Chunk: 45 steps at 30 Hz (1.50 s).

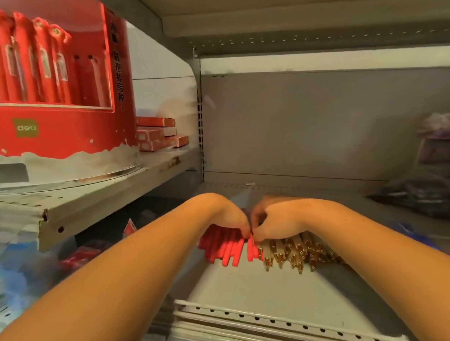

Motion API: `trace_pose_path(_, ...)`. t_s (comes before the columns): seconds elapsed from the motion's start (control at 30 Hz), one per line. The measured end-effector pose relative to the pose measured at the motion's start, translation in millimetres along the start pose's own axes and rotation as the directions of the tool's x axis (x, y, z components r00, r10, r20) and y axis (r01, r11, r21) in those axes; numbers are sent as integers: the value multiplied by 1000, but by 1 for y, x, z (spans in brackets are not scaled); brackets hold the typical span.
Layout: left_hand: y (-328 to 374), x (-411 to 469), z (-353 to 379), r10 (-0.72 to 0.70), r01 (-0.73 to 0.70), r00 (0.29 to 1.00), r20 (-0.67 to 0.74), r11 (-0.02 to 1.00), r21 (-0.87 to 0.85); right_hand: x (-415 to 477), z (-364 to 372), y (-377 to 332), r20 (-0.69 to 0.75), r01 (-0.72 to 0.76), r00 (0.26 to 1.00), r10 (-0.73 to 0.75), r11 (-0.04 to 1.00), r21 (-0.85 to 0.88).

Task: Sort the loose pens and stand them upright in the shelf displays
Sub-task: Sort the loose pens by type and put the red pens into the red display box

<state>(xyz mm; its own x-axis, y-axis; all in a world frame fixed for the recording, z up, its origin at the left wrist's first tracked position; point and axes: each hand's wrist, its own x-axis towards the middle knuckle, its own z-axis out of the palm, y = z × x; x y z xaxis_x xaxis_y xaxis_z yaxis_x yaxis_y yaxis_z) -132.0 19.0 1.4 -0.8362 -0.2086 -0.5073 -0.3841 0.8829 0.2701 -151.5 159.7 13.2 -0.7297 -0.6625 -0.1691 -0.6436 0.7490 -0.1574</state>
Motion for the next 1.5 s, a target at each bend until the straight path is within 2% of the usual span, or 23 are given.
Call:
trace_pose_path(0.13,5,6,4,52,-66,992,118,991,117,-1,-1,-4,12,-70,997,70,997,34)
trace_pose_path(0.33,-6,10,7,196,-195,980,44,980,-39,-4,6,-2,-27,-112,993,113,993,39)
trace_pose_path(0.5,0,1,8,267,-266,957,116,964,-24,-5,9,4,-127,-134,982,138,990,35)
trace_pose_path(0.57,2,0,8,276,-275,956,103,961,-21,-6,8,7,-146,-142,979,145,989,27)
trace_pose_path(0.83,20,-3,10,217,-216,976,-37,976,13,-9,4,16,-127,-124,984,127,992,34)
trace_pose_path(0.97,19,-6,10,92,-93,995,40,996,12,-6,6,16,-139,-88,985,97,994,70)
trace_pose_path(1.1,11,-9,5,-12,14,999,-50,999,38,-1,9,7,-136,-127,983,127,992,10)
trace_pose_path(1.2,9,-6,-1,37,-21,989,-142,993,114,3,12,-6,-112,-165,981,159,985,-47)
trace_pose_path(1.33,10,-10,-3,47,-14,991,-123,968,252,6,15,-20,-114,-225,971,211,965,-133)
trace_pose_path(1.5,7,-7,-1,95,-46,983,-158,956,288,6,18,-20,-153,-277,952,263,958,-76)
